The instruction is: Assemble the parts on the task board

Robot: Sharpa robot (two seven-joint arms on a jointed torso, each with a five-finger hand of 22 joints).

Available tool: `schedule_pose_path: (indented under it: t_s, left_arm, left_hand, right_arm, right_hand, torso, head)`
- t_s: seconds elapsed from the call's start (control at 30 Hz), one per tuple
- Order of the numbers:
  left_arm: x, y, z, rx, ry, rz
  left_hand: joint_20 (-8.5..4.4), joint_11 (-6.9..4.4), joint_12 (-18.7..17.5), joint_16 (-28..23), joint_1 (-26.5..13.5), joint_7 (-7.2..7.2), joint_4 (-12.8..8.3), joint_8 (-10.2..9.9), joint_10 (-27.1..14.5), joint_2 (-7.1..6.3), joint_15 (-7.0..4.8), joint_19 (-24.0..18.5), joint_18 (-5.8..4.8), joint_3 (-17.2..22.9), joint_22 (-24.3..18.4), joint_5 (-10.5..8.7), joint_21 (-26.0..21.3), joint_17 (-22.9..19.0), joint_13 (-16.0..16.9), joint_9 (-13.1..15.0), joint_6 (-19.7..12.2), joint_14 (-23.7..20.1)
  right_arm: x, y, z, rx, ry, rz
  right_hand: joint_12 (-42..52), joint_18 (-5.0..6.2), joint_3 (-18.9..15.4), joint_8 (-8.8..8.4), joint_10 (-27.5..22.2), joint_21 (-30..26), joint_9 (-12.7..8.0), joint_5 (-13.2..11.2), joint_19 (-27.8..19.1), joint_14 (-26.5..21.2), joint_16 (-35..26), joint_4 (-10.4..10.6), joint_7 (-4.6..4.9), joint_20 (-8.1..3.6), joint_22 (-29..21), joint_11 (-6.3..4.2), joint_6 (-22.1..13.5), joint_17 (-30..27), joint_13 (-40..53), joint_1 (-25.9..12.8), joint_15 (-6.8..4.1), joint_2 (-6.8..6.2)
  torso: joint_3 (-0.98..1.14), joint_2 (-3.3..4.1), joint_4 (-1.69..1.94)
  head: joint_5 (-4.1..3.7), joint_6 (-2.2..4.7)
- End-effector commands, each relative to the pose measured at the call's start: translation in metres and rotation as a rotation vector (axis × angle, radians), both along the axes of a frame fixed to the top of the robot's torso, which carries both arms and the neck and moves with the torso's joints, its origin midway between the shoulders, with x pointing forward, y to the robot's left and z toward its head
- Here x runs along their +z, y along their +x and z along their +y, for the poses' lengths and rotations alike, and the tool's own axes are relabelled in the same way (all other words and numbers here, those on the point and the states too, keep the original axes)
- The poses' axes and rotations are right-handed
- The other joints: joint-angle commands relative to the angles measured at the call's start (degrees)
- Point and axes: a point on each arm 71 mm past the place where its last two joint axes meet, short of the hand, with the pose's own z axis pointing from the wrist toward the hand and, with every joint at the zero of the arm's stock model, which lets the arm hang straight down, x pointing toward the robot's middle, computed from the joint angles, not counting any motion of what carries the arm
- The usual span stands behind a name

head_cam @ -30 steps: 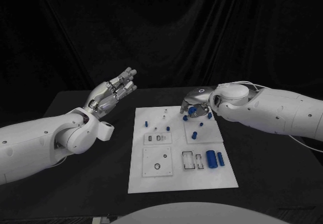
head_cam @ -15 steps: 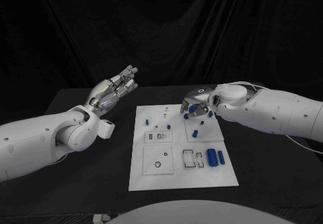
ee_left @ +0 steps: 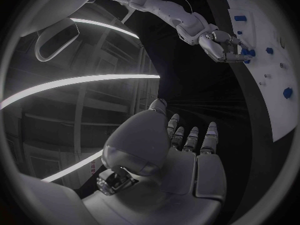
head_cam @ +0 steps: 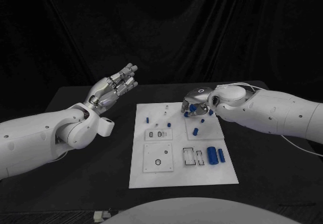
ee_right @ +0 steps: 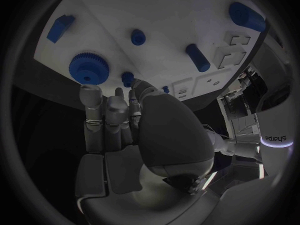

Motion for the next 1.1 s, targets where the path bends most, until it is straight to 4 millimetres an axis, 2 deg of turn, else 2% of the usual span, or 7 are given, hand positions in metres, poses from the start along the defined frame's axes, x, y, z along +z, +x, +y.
schedule_pose_path:
  t_s: [0.03, 0.43, 0.5, 0.57, 0.67, 0.97, 1.1]
  left_arm:
    - [0.004, -0.002, -0.001, -0.021, -0.045, -0.051]
    - [0.004, -0.001, -0.001, -0.025, -0.045, -0.045]
    - [0.003, -0.001, -0.001, -0.026, -0.044, -0.045]
    - [0.003, -0.001, -0.001, -0.027, -0.044, -0.043]
    - [0.003, -0.001, -0.001, -0.029, -0.045, -0.041]
    - [0.002, -0.001, 0.000, -0.030, -0.043, -0.036]
    - [0.001, -0.001, 0.001, -0.029, -0.043, -0.035]
  left_hand:
    - [0.48, 0.47, -0.1, 0.1, 0.6, 0.10, 0.1, -0.1, 0.1, -0.07, 0.52, 0.0, 1.07, 0.4, 0.1, 0.32, 0.4, 0.1, 0.0, -0.1, -0.1, 0.1]
    - [0.73, 0.68, -0.1, 0.1, 0.8, 0.32, 0.1, -0.1, 0.2, -0.10, 0.82, 0.2, 1.08, 0.6, 0.2, 0.35, 0.6, 0.1, 0.0, 0.0, 0.2, 0.2]
    - [0.73, 0.68, -0.1, 0.1, 0.8, 0.32, 0.1, -0.1, 0.2, -0.10, 0.82, 0.2, 1.08, 0.6, 0.2, 0.35, 0.6, 0.1, 0.0, 0.0, 0.2, 0.2]
    - [0.80, 0.76, -0.1, 0.1, 0.9, 0.38, 0.1, -0.1, 0.2, -0.09, 0.90, 0.2, 1.08, 0.7, 0.2, 0.37, 0.6, 0.1, 0.0, 0.0, 0.3, 0.2]
    - [0.85, 0.81, -0.1, 0.1, 0.9, 0.43, 0.1, -0.1, 0.2, -0.08, 0.96, 0.3, 1.08, 0.7, 0.2, 0.38, 0.6, 0.1, 0.0, 0.0, 0.4, 0.3]
    - [0.98, 0.96, -0.1, 0.2, 1.1, 0.56, 0.0, 0.0, 0.3, -0.05, 1.11, 0.4, 1.09, 0.9, 0.2, 0.42, 0.7, 0.2, 0.0, 0.0, 0.6, 0.4]
    - [1.03, 1.03, -0.1, 0.2, 1.2, 0.61, 0.0, 0.0, 0.3, -0.04, 1.18, 0.4, 1.09, 1.0, 0.2, 0.43, 0.7, 0.2, 0.0, 0.0, 0.7, 0.4]
  right_arm:
    - [0.000, 0.001, 0.000, 0.002, 0.002, -0.031]
    - [-0.004, 0.002, 0.001, 0.004, 0.001, -0.030]
    - [-0.005, 0.002, 0.001, 0.004, 0.000, -0.028]
    - [-0.006, 0.003, 0.001, 0.004, -0.002, -0.025]
    - [-0.008, 0.003, 0.001, 0.002, -0.006, -0.020]
    - [-0.012, 0.004, 0.000, 0.000, -0.008, -0.015]
    - [-0.012, 0.004, 0.000, 0.003, -0.003, -0.021]
  right_hand:
    - [0.3, -0.44, 0.2, 0.18, 0.7, 0.4, 0.1, -0.5, -0.3, -0.3, 0.4, 0.1, 0.15, -0.05, 0.1, 0.00, 0.4, 0.1, 0.1, -0.6, -0.07, -0.43]
    - [1.3, -0.45, 1.0, 0.63, 1.7, 0.3, 0.9, -0.4, -0.3, -0.4, 0.4, -0.4, 0.27, -0.14, 0.4, -0.19, 1.5, -0.1, 0.5, 0.0, -0.19, -0.27]
    - [1.6, -0.60, 1.2, 0.79, 1.9, 0.9, 1.2, -0.3, 0.1, -0.1, 0.8, -0.5, 0.31, -0.19, 1.2, -0.31, 1.9, 0.7, 0.6, 0.1, -0.26, -0.23]
    - [2.0, -1.16, 1.5, 0.86, 2.4, 3.0, 1.7, -0.2, 1.7, 1.2, 2.9, -0.6, 0.36, -0.34, 4.1, -0.49, 2.1, 3.7, 0.8, 0.1, -0.45, -0.29]
    - [2.3, -1.21, 1.6, 0.90, 2.7, 3.3, 1.9, -0.2, 2.0, 1.4, 3.3, -0.7, 0.38, -0.42, 4.5, -0.58, 2.2, 4.1, 0.9, 0.1, -0.51, -0.30]
    - [3.5, -1.34, 2.0, 1.31, 4.0, 4.0, 2.9, -0.4, 2.4, 1.5, 3.8, -1.1, 0.59, -0.64, 5.5, -0.89, 3.0, 4.6, 1.5, 0.2, -0.74, -0.26]
    - [4.6, -1.50, 2.4, 2.05, 5.5, 4.7, 4.1, 0.0, 2.7, 1.7, 4.1, -1.6, 1.10, -0.84, 6.6, -1.22, 4.3, 4.9, 2.0, 0.4, -0.97, -0.02]
  torso:
    - [-0.02, 0.00, -0.01]
    - [-0.02, 0.01, -0.02]
    - [-0.03, -0.02, -0.01]
    - [-0.04, -0.04, -0.03]
    - [-0.02, -0.02, -0.02]
    - [-0.03, -0.03, -0.02]
    - [-0.03, 0.00, 0.00]
  head:
    - [-0.05, -0.19]
    - [-0.01, -0.79]
    - [0.04, -0.90]
    - [0.07, -0.94]
    - [0.07, -1.09]
    - [0.14, -1.09]
    - [0.16, -1.09]
